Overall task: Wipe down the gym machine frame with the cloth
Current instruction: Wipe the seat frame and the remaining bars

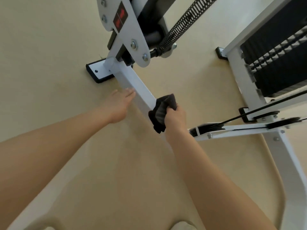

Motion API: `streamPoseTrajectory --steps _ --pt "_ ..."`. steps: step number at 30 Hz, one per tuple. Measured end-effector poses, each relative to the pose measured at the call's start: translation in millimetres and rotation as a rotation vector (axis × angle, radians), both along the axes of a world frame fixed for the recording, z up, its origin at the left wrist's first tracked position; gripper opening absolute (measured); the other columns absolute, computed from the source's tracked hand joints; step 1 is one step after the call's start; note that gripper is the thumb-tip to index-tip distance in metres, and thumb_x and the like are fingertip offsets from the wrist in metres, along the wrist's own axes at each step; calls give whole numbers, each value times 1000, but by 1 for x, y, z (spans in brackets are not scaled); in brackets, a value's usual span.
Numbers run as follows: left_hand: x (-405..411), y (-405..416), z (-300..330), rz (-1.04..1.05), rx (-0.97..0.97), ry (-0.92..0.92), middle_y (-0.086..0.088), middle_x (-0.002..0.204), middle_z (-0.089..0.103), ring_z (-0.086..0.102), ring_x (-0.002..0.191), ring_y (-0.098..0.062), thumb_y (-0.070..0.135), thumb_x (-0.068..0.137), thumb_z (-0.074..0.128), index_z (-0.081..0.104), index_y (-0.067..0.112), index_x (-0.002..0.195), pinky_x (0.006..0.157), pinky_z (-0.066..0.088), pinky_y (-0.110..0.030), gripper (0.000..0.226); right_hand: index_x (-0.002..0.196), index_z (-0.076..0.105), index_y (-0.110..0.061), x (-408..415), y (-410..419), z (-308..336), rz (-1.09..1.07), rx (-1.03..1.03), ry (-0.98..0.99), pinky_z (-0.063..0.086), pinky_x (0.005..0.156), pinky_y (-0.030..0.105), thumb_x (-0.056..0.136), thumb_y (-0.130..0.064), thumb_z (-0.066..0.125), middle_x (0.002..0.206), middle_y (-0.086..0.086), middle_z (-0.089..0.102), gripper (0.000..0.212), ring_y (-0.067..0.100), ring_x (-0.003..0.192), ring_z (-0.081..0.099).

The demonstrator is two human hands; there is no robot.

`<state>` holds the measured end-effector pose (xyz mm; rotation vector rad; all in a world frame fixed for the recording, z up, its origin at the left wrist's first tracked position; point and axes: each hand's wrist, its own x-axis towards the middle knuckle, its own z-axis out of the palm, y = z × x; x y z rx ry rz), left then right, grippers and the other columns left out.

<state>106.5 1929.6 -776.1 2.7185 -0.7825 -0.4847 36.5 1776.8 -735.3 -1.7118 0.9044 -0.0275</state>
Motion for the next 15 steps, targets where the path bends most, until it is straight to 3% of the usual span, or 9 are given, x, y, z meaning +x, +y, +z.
streamPoseTrajectory --steps 3,6,7,9,11,13,15 --pt "3 24 21 285 -318 -73 -8 146 35 38 127 -27 -1 87 38 38 7 138 99 35 -38 51 80 53 -22 8 12 32 -94 -65 -197 47 66 28 93 -10 39 75 -1 57 22 13 69 56" --pt "14 31 42 589 -714 -121 -6 135 47 47 117 -19 0 86 38 44 10 133 92 37 -28 48 78 54 -16 16 24 60 -172 2 -277 42 58 22 89 -4 41 71 -1 54 21 12 62 52" --pt "19 31 49 617 -810 -105 -4 135 47 46 117 -15 -1 86 37 43 10 134 91 35 -22 50 83 55 -14 18 28 66 -151 -68 -315 41 58 21 90 -4 41 72 -2 54 18 8 62 52" --pt "26 27 60 562 -943 -56 0 137 44 42 119 -9 -4 85 34 38 12 138 90 29 -6 55 101 56 -14 23 42 76 -18 -331 -453 40 62 9 92 -7 43 80 -9 56 17 -6 68 52" --pt "33 23 66 458 -994 -9 7 133 43 40 115 0 -6 84 32 33 15 142 85 21 8 61 123 50 -8 28 60 84 223 -582 -610 39 80 3 93 -5 43 105 -3 60 31 -10 89 52" --pt "39 18 73 378 -1028 16 15 114 46 42 97 7 -7 82 34 36 15 139 87 26 2 61 137 38 3 43 69 79 537 -896 -653 32 105 18 90 1 43 135 17 47 47 13 125 43" --pt "47 15 78 320 -1086 25 12 114 46 44 96 6 -2 81 38 39 12 136 92 31 -6 56 144 24 2 66 67 74 818 -1360 -493 12 117 33 92 2 37 150 18 27 53 26 141 22"
